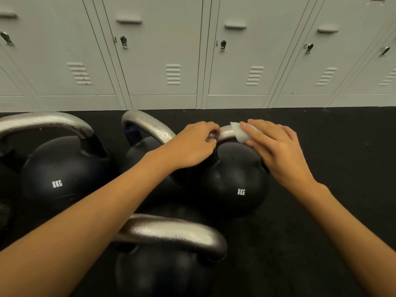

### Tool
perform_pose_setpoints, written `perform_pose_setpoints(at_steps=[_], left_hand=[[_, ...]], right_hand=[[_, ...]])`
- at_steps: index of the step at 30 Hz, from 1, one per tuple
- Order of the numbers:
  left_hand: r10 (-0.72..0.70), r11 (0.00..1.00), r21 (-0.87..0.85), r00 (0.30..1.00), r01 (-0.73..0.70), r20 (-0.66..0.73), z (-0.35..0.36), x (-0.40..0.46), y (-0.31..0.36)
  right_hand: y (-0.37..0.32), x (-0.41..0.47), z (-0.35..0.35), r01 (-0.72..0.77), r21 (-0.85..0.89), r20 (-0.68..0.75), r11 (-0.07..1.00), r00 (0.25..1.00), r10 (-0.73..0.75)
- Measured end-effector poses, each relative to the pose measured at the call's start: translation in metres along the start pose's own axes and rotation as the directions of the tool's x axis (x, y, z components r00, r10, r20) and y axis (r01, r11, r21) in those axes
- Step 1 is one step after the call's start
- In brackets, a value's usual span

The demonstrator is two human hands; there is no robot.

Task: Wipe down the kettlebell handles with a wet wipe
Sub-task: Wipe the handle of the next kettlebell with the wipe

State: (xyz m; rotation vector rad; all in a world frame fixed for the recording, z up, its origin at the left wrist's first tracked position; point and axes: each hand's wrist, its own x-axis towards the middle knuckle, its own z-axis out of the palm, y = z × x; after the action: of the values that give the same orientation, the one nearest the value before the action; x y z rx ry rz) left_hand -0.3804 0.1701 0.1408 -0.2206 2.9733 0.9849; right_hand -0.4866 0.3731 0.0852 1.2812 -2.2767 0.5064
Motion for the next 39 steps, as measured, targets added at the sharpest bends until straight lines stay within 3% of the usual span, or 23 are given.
perform_pose_setpoints(at_steps=[3,6,8,11,14,17,20,23,25,27,29,31,35,37,39], left_hand=[[0.027,0.998,0.052,0.999,-0.026,-0.018,-0.001,0.001,-0.001],[0.03,0.998,0.059,0.999,-0.029,-0.019,-0.004,0.002,-0.001],[0.031,0.998,0.06,0.999,-0.03,-0.017,-0.005,0.001,0.0],[0.041,0.997,0.069,0.999,-0.04,-0.007,-0.003,0.0,0.001],[0.04,0.997,0.068,0.999,-0.041,0.015,-0.004,-0.001,0.0],[0.043,0.996,0.078,0.999,-0.044,0.019,-0.004,-0.002,-0.001],[0.047,0.994,0.1,0.999,-0.049,0.026,-0.003,-0.002,0.0],[0.05,0.991,0.126,0.998,-0.053,0.029,-0.004,0.0,0.001],[0.052,0.988,0.146,0.998,-0.056,0.029,-0.004,0.0,0.002],[0.055,0.985,0.163,0.998,-0.059,0.027,-0.005,0.0,0.004],[0.061,0.982,0.177,0.998,-0.065,0.026,-0.005,0.0,0.004],[0.064,0.979,0.193,0.998,-0.068,0.024,-0.005,0.001,0.004],[0.056,0.976,0.208,0.998,-0.061,0.029,-0.005,0.002,0.005],[0.055,0.977,0.207,0.998,-0.06,0.028,-0.005,0.001,0.005],[0.053,0.978,0.201,0.998,-0.057,0.025,-0.005,0.002,0.005]], right_hand=[[0.008,-0.019,0.0,-0.146,0.263,-0.104,0.954,0.979,0.178],[-0.007,-0.03,0.002,-0.327,0.502,-0.126,0.801,0.889,0.441],[-0.026,-0.034,0.004,-0.399,0.618,-0.17,0.677,0.773,0.611],[-0.061,-0.036,0.008,-0.452,0.774,-0.175,0.443,0.519,0.837],[-0.093,-0.034,0.014,-0.456,0.869,0.008,0.189,0.395,0.919],[-0.108,-0.022,0.022,-0.493,0.87,0.231,-0.008,0.393,0.89],[-0.111,-0.005,0.025,-0.498,0.865,0.321,-0.069,0.441,0.838],[-0.118,0.005,0.031,-0.552,0.834,0.401,-0.022,0.577,0.711],[-0.12,0.003,0.039,-0.611,0.785,0.418,0.096,0.638,0.647],[-0.118,-0.001,0.043,-0.682,0.694,0.435,0.233,0.655,0.618],[-0.114,-0.002,0.042,-0.726,0.623,0.476,0.29,0.647,0.596],[-0.107,0.003,0.039,-0.706,0.677,0.491,0.206,0.642,0.588],[-0.1,0.017,0.037,-0.522,0.848,0.468,-0.096,0.649,0.6],[-0.101,0.014,0.043,-0.555,0.831,0.477,-0.048,0.664,0.575],[-0.101,0.006,0.048,-0.643,0.758,0.496,0.107,0.675,0.546]])
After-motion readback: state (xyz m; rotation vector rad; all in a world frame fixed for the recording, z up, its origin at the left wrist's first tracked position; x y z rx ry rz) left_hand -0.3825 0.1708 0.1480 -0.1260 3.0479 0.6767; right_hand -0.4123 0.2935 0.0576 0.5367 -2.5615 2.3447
